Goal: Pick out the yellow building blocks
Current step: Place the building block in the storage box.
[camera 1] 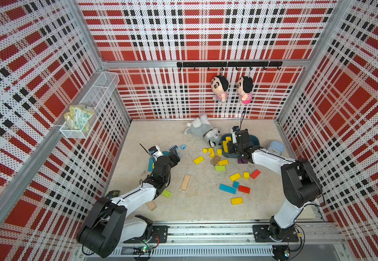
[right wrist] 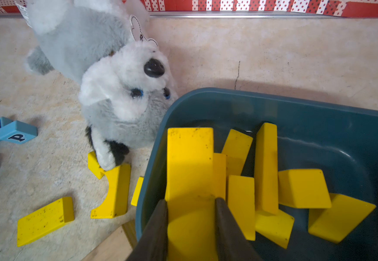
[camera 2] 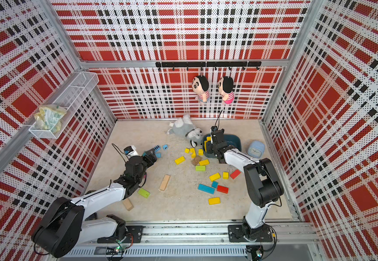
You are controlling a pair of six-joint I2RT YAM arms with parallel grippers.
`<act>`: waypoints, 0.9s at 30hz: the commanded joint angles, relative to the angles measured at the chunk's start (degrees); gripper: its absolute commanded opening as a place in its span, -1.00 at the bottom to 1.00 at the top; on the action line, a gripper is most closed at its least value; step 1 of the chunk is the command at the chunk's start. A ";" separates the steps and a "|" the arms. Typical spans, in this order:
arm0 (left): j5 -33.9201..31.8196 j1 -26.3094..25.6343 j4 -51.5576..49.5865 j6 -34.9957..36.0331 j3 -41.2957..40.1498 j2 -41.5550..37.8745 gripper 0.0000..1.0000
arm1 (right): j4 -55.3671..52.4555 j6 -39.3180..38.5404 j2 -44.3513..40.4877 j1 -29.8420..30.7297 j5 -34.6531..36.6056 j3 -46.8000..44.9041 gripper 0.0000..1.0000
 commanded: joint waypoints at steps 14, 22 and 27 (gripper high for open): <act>13.84 -5.30 -9.72 18.61 16.96 16.78 0.60 | 0.57 2.49 5.73 -0.55 -2.71 2.94 -0.38; 12.90 -9.42 -24.67 34.24 29.74 26.71 0.55 | 1.57 1.99 4.14 -0.90 -1.79 1.75 -0.11; 12.94 -10.42 -30.45 41.01 35.64 31.97 0.53 | 3.29 1.47 0.95 -1.25 -0.98 -0.31 -0.09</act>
